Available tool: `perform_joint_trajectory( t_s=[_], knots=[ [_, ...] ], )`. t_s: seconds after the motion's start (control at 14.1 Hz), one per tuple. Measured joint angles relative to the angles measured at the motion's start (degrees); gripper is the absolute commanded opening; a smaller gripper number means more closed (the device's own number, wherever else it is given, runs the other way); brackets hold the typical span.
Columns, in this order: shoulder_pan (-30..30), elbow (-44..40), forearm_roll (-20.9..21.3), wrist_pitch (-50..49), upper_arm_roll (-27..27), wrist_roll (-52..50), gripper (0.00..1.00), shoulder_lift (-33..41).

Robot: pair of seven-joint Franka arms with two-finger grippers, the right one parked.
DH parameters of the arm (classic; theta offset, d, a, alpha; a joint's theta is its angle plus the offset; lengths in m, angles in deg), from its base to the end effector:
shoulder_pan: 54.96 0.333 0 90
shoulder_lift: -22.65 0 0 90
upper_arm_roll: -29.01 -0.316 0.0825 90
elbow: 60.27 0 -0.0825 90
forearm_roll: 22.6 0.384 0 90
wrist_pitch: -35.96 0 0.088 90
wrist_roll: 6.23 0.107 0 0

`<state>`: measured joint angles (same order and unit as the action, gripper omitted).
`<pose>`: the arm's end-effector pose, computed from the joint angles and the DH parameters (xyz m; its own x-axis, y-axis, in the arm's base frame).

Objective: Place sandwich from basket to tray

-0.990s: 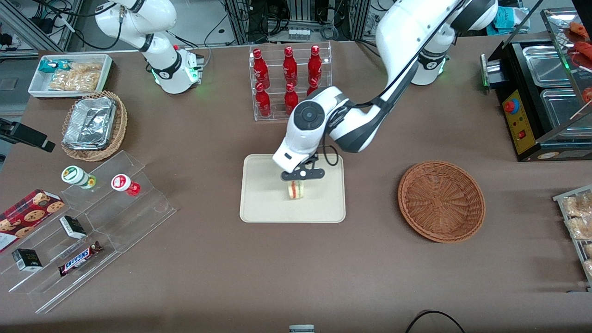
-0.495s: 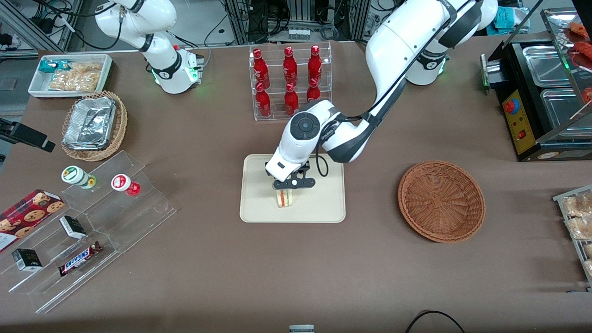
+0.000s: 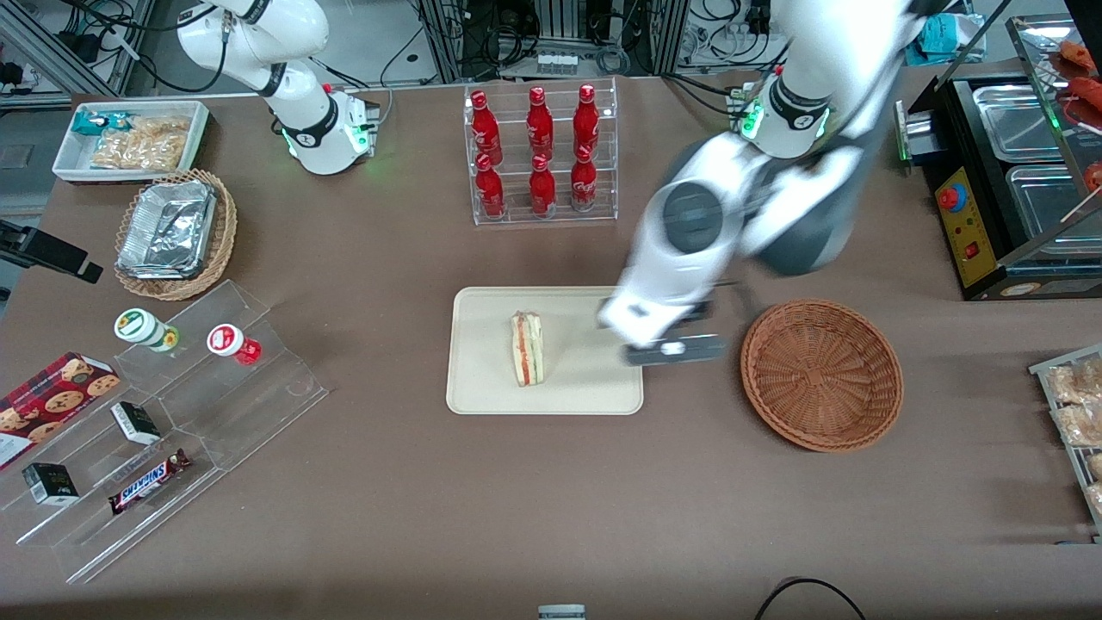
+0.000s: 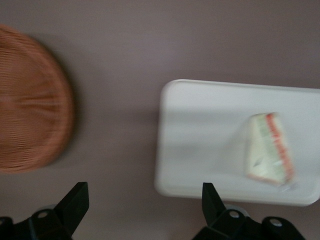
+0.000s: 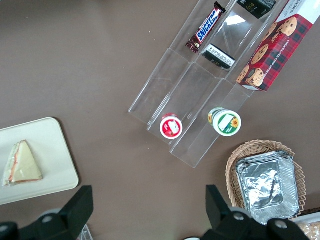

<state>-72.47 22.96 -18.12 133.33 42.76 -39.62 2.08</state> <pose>0.5748 -0.3148 0.4776 0.9954 0.0357 -0.0891 0.0314 -0.9983 -0.0498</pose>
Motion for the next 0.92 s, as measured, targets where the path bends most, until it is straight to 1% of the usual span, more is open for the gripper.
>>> perform_joint_trajectory(
  t_s=[0.14, 0.28, 0.35, 0.49, 0.64, 0.92],
  knots=[
    [8.4, 1.9, -0.2, -7.9, -0.2, 10.7, 1.00, 7.6],
    [14.7, 2.4, -0.5, -11.7, -0.3, 18.5, 1.00, 11.9],
    [16.6, 2.0, -0.5, -13.6, -0.4, 21.4, 1.00, 13.1],
    [18.7, 0.5, -0.6, -16.4, -0.4, 23.3, 1.00, 14.4],
    [20.2, -0.3, -1.0, -17.1, -0.3, 23.4, 1.00, 15.7],
    [20.8, -0.2, -1.7, -21.4, -0.1, 23.5, 1.00, 19.3]
  ],
)
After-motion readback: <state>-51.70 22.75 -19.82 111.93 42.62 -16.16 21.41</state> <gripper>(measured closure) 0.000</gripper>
